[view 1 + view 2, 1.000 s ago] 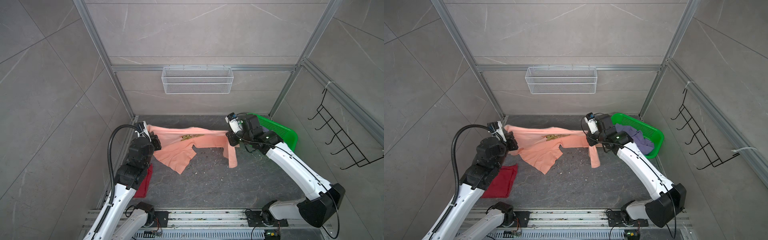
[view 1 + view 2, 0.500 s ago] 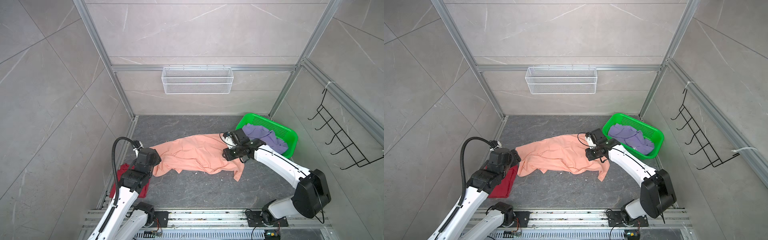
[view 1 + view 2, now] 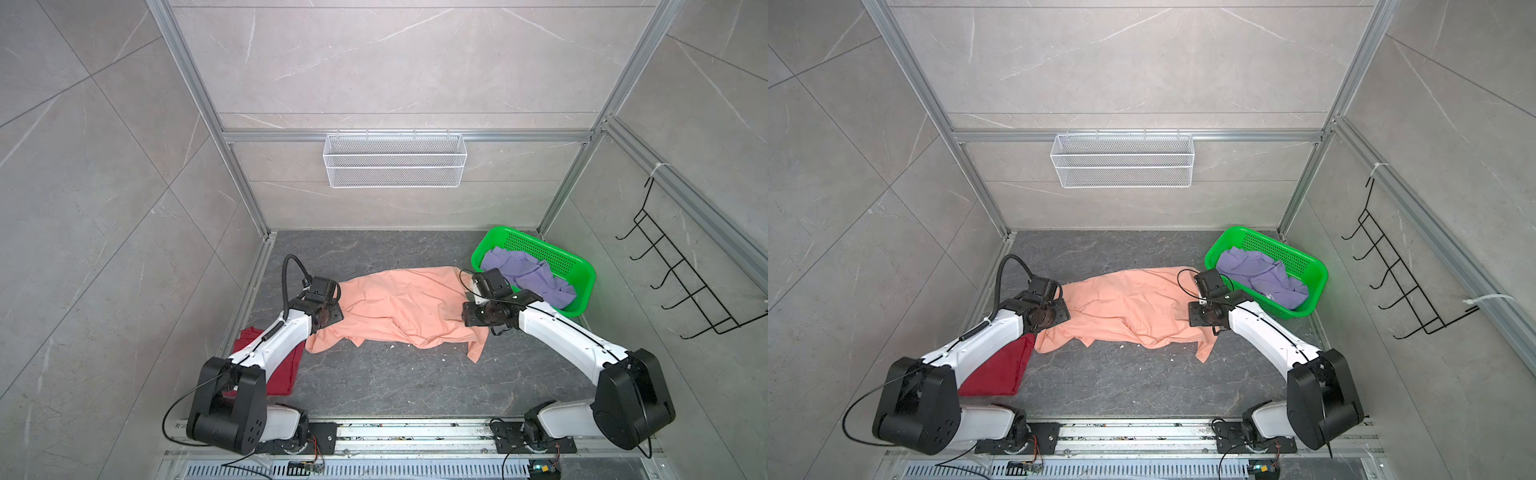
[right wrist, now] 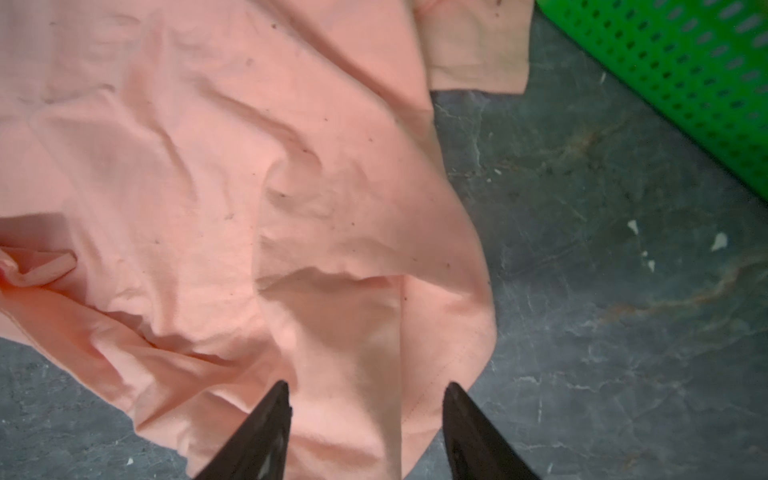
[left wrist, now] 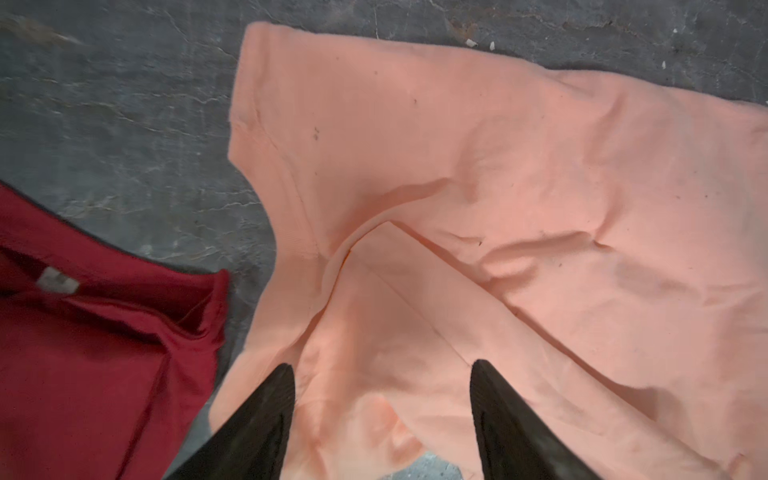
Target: Fold and stack the t-shirts
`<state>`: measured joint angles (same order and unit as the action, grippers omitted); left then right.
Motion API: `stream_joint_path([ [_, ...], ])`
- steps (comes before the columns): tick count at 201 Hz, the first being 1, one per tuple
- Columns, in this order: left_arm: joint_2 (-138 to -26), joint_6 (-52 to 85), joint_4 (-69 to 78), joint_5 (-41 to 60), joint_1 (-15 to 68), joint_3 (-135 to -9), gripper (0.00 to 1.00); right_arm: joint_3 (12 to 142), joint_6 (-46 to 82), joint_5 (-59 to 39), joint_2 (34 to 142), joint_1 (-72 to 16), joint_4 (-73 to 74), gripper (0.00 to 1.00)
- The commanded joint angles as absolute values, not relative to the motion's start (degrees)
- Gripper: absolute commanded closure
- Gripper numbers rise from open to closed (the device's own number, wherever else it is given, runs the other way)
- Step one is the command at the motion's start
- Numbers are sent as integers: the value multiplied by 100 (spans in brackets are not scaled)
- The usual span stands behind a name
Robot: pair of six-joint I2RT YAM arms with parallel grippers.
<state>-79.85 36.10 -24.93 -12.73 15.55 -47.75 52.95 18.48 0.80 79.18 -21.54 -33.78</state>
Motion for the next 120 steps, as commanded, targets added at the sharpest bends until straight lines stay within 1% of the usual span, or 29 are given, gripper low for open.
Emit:
stream_joint_path([
  [1,-8324,3700,-1947,-927,1469,-5062,33,4974,2324,-266,7662,-2009,-3270,38],
  [17,-8640,3686,-1806,-813,1468,-5149,34,4715,2496,-375,7523,-1910,-3296,35],
  [37,-9028,3717,-1634,-647,1468,-5250,38,4418,2662,-514,7403,-1870,-3259,34],
  [65,-9421,3768,-1436,-470,1467,-5330,48,3988,2810,-922,7132,-1878,-2966,32],
  [84,-9576,3797,-1364,-452,1466,-5335,62,3780,2947,-858,6954,-1880,-2964,31],
  [105,-9580,3789,-1362,-396,1464,-5381,84,3590,3119,-1117,7088,-1876,-2588,34],
  [115,-9445,3772,-1392,-430,1468,-5370,95,3561,3204,-1208,7255,-1878,-2374,38],
  [120,-9334,3762,-1420,-478,1468,-5356,100,3573,3231,-1221,7344,-1872,-2307,42],
])
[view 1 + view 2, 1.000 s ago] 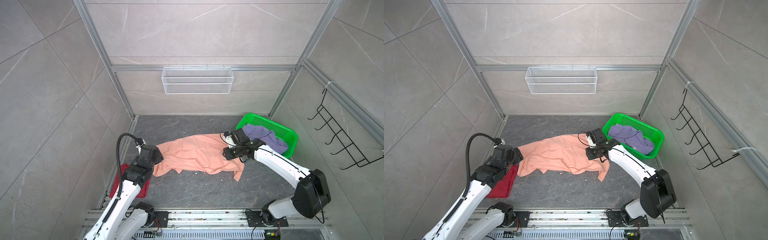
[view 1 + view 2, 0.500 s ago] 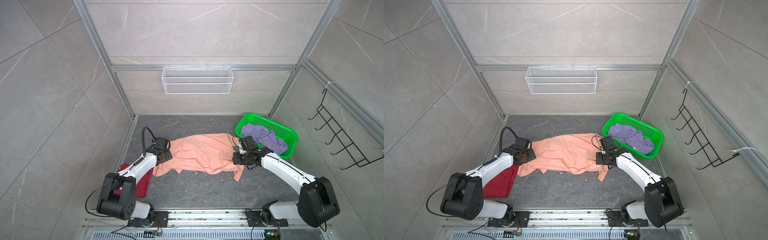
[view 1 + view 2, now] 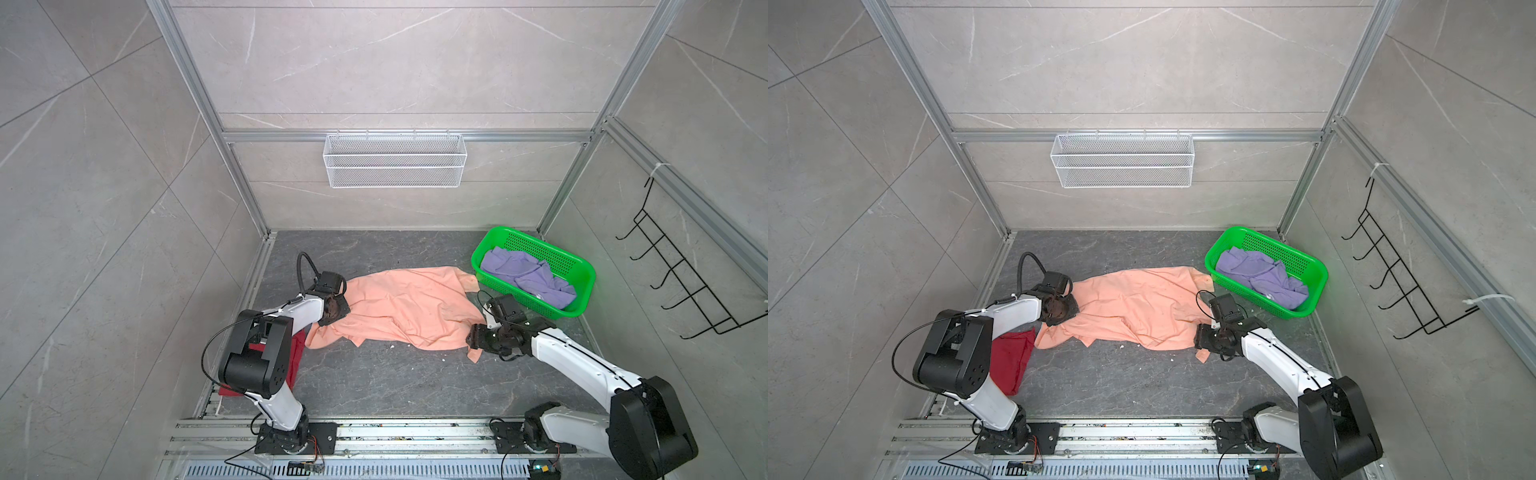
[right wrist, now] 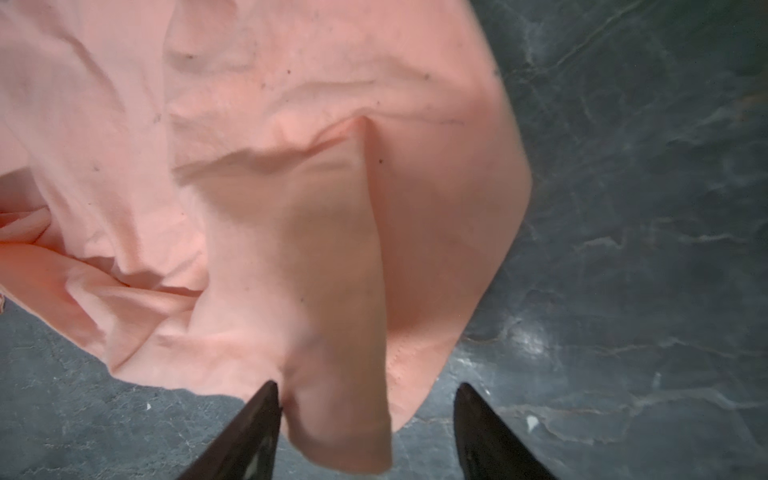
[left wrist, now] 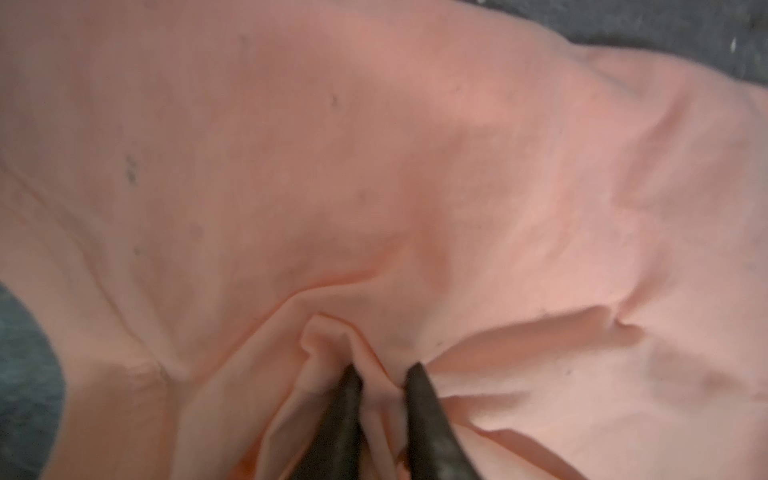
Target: Fold and stack the t-shirts
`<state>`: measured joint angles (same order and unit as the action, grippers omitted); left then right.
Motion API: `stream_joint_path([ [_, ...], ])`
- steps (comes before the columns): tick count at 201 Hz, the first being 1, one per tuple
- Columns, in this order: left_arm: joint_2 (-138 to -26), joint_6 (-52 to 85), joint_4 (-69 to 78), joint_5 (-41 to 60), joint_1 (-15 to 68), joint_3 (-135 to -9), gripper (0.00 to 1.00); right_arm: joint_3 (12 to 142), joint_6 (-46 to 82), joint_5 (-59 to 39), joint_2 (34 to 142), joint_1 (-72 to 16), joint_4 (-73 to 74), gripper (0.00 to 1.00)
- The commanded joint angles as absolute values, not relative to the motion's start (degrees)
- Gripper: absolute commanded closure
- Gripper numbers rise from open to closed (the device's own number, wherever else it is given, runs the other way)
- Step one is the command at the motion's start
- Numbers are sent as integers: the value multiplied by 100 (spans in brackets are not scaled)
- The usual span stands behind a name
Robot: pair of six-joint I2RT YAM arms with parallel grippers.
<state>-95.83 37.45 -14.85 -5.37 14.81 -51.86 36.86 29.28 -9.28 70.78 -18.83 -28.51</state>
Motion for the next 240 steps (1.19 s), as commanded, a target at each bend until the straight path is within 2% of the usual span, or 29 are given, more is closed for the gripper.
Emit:
stream_joint_path([
  [1,-9303,3758,-1426,-485,1468,-5359,100,3575,3237,-1221,7359,-1872,-2292,43],
  [30,-8150,3540,-1799,-936,1468,-5202,100,3787,3220,-1121,7786,-1879,-2294,62],
  [49,-7336,3355,-2262,-1200,1468,-5059,100,3935,3200,-931,8043,-1881,-2458,69],
  [71,-6404,3345,-2661,-1303,1468,-4620,100,3985,3264,-856,8329,-1881,-2469,71],
  [78,-6116,3431,-2737,-1252,1468,-4415,94,3998,3294,-815,8397,-1877,-2472,72],
  [87,-5788,3668,-2922,-1250,1471,-4171,79,4020,3305,-779,8484,-1887,-2483,73],
  [97,-5488,4057,-3193,-1339,1468,-3910,73,4063,3325,-692,8558,-1872,-2540,73],
  [110,-5242,4486,-3583,-1542,1471,-3701,48,4119,3318,-579,8647,-1877,-2605,73],
  [126,-5092,4611,-3674,-1694,1468,-3591,39,4195,3281,-509,8719,-1878,-2660,73],
  [156,-5382,4330,-3244,-1503,1468,-3806,37,4264,3226,-475,8672,-1878,-2674,72],
  [193,-6495,3868,-2795,-744,1468,-4160,39,4167,3287,-380,8464,-1880,-2680,69],
  [216,-6901,3994,-3141,-1078,1468,-4340,41,4116,3329,-301,8396,-1873,-2710,69],
  [240,-6712,4051,-3235,-1298,1468,-4299,41,4095,3349,-272,8367,-1880,-2698,68],
])
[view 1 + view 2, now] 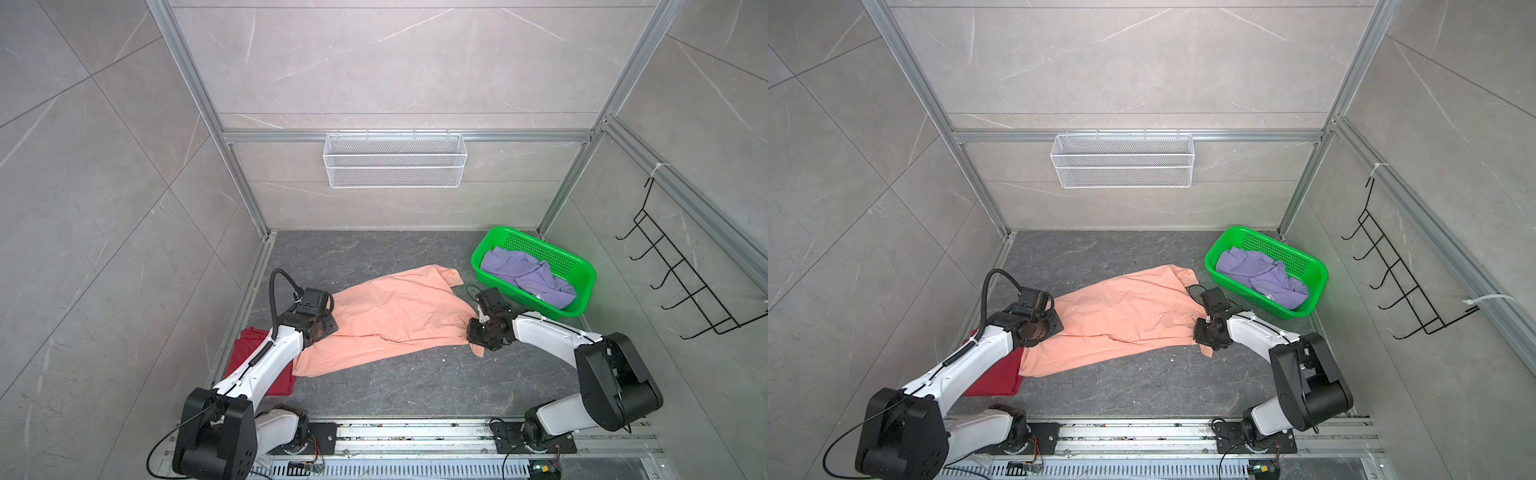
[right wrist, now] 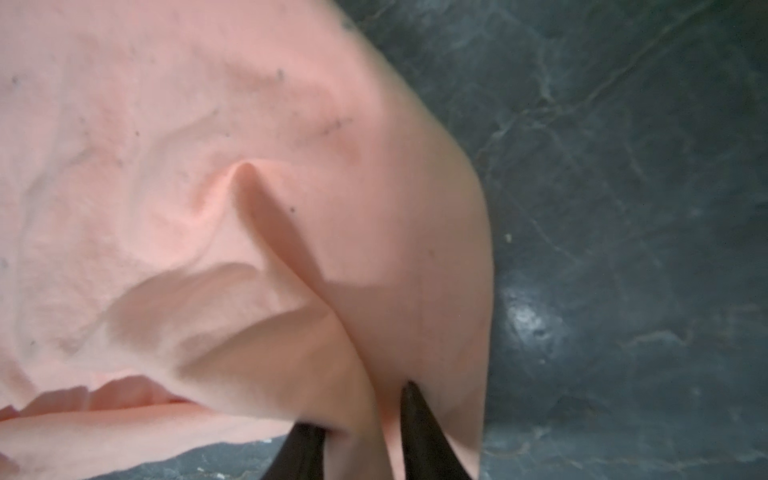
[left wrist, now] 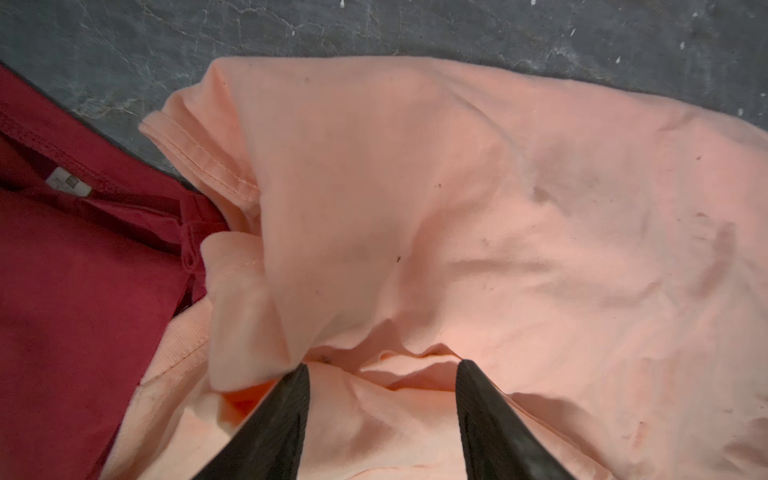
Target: Fold and stack the t-shirts
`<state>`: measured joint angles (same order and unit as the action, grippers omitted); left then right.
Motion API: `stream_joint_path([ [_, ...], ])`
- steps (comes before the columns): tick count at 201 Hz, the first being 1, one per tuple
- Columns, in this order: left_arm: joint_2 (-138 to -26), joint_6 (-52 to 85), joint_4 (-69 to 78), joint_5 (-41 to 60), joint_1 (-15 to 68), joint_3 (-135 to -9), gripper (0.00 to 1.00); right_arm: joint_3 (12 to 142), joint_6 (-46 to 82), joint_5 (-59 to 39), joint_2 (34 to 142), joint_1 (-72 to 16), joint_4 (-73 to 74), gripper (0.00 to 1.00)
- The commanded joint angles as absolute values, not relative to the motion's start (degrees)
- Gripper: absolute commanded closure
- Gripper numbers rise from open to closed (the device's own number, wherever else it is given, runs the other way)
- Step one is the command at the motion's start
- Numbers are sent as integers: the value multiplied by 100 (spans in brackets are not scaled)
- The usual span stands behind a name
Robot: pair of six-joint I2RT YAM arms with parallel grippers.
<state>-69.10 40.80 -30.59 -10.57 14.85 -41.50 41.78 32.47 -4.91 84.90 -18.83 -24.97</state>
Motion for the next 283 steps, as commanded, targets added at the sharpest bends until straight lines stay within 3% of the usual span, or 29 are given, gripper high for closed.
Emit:
stream_joint_path([
  [1,-6696,4051,-3235,-1304,1468,-4290,41,4095,3344,-272,8363,-1876,-2698,68],
  [27,-6459,4167,-3501,-1579,1468,-4202,43,4131,3324,-272,8407,-1874,-2692,68],
  [72,-6593,4396,-3508,-1644,1468,-3976,55,4168,3270,-281,8497,-1879,-2689,68],
  [116,-6745,4285,-2980,-1208,1464,-3815,79,4083,3302,-200,8420,-1874,-2707,68],
  [142,-6752,4141,-2726,-890,1471,-3827,100,4004,3373,-116,8411,-1853,-2716,68],
  [230,-6293,3690,-2529,-183,1468,-4880,100,3806,3455,-254,8183,-1420,-2542,68],
  [283,-7353,3016,-1519,116,1468,-6418,100,3966,3463,-425,8339,-1089,-2211,69],
])
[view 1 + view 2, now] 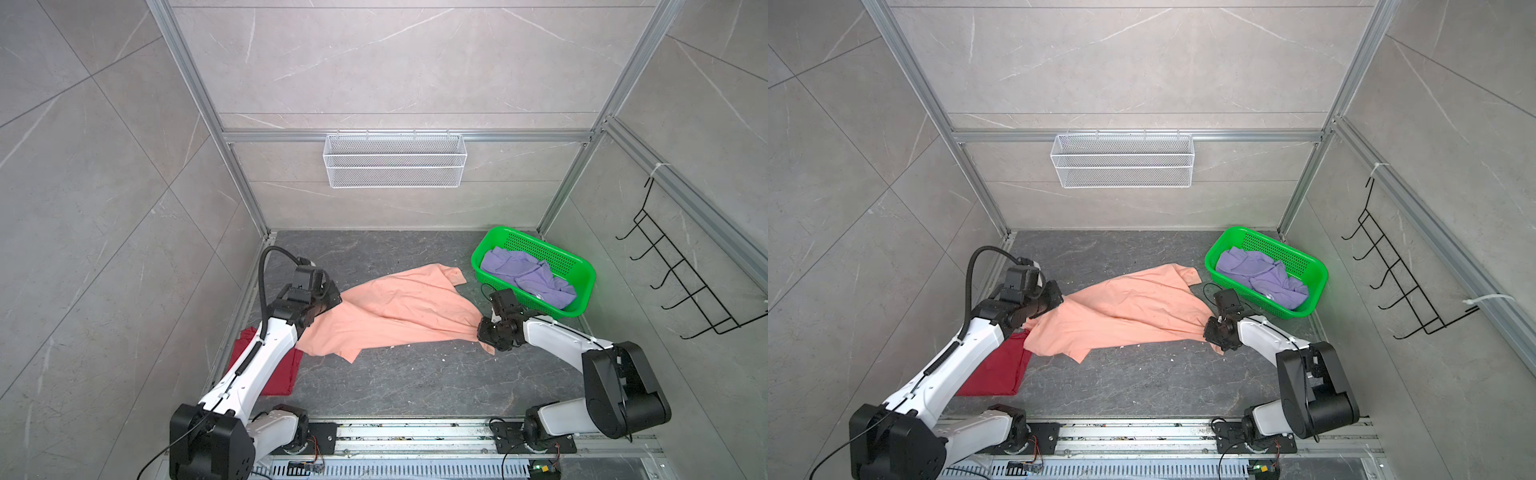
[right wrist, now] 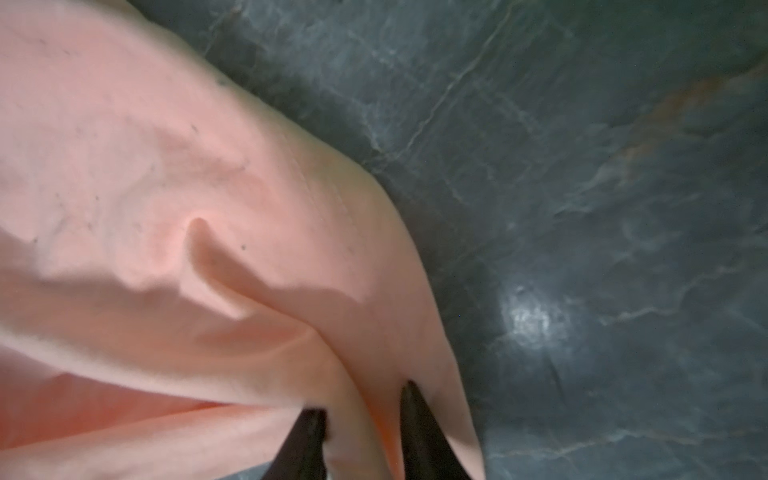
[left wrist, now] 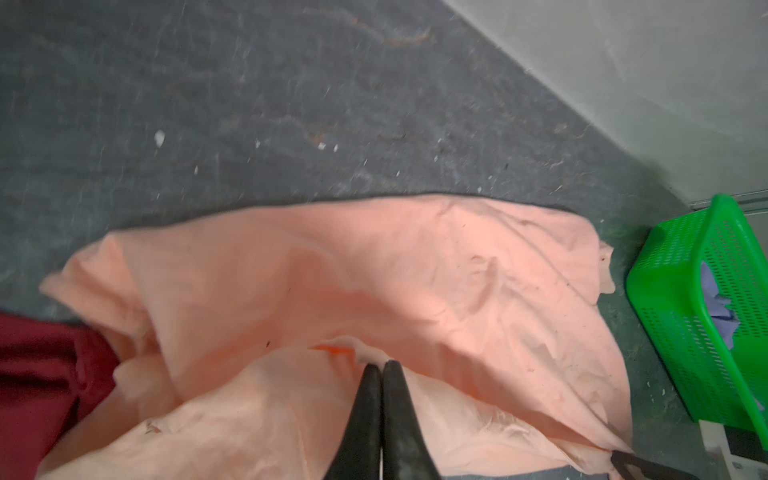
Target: Fold and stack the t-shirts
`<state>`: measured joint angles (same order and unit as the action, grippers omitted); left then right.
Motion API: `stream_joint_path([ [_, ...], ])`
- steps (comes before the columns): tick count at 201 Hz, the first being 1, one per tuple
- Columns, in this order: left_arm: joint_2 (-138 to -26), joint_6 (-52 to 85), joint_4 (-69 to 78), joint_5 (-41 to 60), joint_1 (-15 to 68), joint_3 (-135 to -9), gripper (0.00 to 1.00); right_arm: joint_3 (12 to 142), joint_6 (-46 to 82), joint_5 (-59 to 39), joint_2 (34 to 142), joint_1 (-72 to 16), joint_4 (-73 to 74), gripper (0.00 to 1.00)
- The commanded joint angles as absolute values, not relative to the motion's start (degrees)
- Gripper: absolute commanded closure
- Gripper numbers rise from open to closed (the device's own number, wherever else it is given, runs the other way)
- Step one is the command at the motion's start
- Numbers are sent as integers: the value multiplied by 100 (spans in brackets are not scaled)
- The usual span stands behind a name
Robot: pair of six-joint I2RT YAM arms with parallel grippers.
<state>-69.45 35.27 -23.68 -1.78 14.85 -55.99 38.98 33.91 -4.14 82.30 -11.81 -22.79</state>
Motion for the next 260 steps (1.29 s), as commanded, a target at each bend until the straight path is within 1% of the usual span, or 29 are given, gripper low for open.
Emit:
stream_joint_path([
  [1,-7372,3002,-1506,133,1472,-6456,100,3978,3459,-429,8347,-1083,-2207,69],
  [16,-7458,2797,-1481,347,1468,-6894,100,4025,3438,-446,8317,-1072,-2214,69],
  [34,-7113,2647,-1466,430,1469,-6773,100,3960,3428,-388,8191,-1058,-2257,69],
  [49,-6581,2660,-1623,248,1475,-6265,100,3857,3433,-359,8122,-1037,-2281,69],
  [61,-6122,2793,-1865,-134,1473,-5670,100,3801,3436,-352,8122,-1027,-2294,69],
  [79,-5579,3565,-2342,-493,1468,-4641,100,3762,3413,-377,8218,-1020,-2315,69],
  [80,-5567,3598,-2366,-515,1468,-4588,98,3762,3411,-377,8222,-1020,-2318,69],
  [81,-5543,3598,-2392,-543,1468,-4535,93,3762,3411,-373,8229,-1020,-2323,69],
  [82,-5527,3697,-2439,-592,1468,-4487,93,3762,3410,-371,8236,-1015,-2326,69],
  [83,-5510,3742,-2477,-626,1468,-4436,91,3762,3410,-375,8245,-1017,-2328,69],
  [84,-5493,3783,-2513,-656,1477,-4389,87,3762,3410,-376,8249,-1014,-2328,69],
  [85,-5471,3783,-2548,-679,1477,-4348,82,3762,3406,-377,8255,-1012,-2329,69],
  [86,-5451,3897,-2606,-709,1477,-4305,82,3762,3404,-378,8263,-1012,-2329,69],
  [90,-5404,4093,-2765,-770,1479,-4146,71,3762,3402,-377,8290,-1011,-2329,69],
  [94,-5356,4249,-2872,-829,1477,-4004,66,3769,3401,-378,8324,-1011,-2332,69],
  [110,-5147,4667,-3176,-1132,1479,-3630,55,3812,3376,-394,8417,-1011,-2336,69],
  [130,-5058,4585,-3366,-1412,1477,-3722,50,3875,3352,-387,8463,-1013,-2355,69],
  [142,-5200,4380,-3427,-1488,1477,-3924,48,3898,3362,-387,8431,-1015,-2369,69],
  [163,-5771,3990,-3272,-1325,1476,-4236,46,3885,3383,-347,8344,-1011,-2381,68],
  [223,-7923,3074,-1993,-364,1468,-5057,46,3876,3410,-299,8279,-1002,-2426,68],
  [251,-8845,2997,-1521,-197,1470,-5486,46,3834,3423,-299,8233,-1001,-2426,66],
  [260,-9099,3000,-1419,-211,1468,-5617,48,3803,3441,-313,8221,-1000,-2418,66],
])
